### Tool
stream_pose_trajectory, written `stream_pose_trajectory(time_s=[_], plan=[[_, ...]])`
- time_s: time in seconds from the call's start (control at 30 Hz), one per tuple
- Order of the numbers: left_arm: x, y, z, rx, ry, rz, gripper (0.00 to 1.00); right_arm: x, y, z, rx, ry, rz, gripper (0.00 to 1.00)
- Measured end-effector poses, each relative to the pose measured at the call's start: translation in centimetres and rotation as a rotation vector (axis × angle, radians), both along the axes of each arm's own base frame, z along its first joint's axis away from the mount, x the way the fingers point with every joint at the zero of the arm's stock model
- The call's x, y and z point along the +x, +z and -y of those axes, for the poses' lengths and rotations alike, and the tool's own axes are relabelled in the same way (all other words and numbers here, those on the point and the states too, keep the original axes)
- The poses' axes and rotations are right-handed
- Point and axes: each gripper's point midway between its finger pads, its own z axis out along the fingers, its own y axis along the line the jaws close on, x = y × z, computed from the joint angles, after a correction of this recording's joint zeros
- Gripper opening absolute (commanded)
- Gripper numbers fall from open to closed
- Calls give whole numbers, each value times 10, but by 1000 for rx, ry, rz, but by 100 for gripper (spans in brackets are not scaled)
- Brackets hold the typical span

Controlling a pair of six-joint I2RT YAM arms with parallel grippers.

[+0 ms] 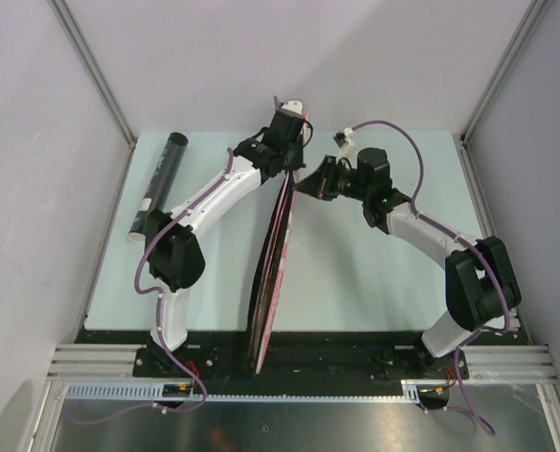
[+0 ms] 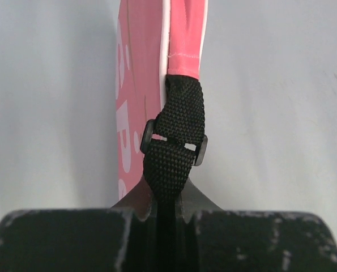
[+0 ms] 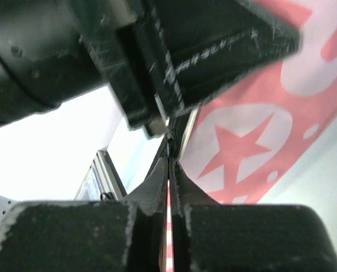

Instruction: Pack up the badminton gear

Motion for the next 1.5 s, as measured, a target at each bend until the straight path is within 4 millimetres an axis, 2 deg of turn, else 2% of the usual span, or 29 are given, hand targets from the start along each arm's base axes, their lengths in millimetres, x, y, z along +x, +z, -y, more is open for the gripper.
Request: stream_pose_trajectory(time_s=[0.07,0.13,0.27,0.37,0.47,0.53,0.67,0.83,0.93,0.97,1.07,1.2,1.37,1.4,1.43,1.47,1.5], plan=[[7,7,-13,24,79,26,0,-5,3,-6,-10,-3,7,0],[17,15,-30,36,159,53,0,-18,4,-15,-32,16,6,0],[46,29,-84,28,349,102,0,-66,-7,-37,-131,94,-17,0],[62,29,-126,14,466,104,0,-94,-27,-44,-229,113,-35,0],[74,29,-163,3,556,104,0,-123,-50,-36,-291,137,-67,0],[84,30,-183,-2,597,108,0,-144,-68,-22,-325,148,-103,0],[106,24,-209,-23,663,116,0,-176,-102,11,-383,143,-167,0],[121,1,-228,-25,704,85,0,-214,-130,48,-414,126,-229,0],[126,-16,-227,-33,702,53,0,-223,-137,60,-405,92,-235,0],[127,-14,-224,-38,697,55,0,-224,-139,62,-398,81,-236,0],[126,-14,-219,-44,685,51,0,-230,-147,68,-371,54,-253,0],[127,-14,-219,-45,684,51,0,-235,-173,73,-380,22,-321,0],[128,-13,-221,-51,684,55,0,-231,-189,65,-386,10,-381,1],[129,-13,-221,-56,680,55,0,-231,-189,62,-380,17,-382,12],[130,-12,-221,-63,674,53,0,-230,-188,61,-373,21,-377,28],[130,-12,-220,-72,666,51,0,-230,-185,60,-368,26,-369,51],[132,-12,-219,-87,653,51,0,-231,-183,61,-373,29,-359,57]])
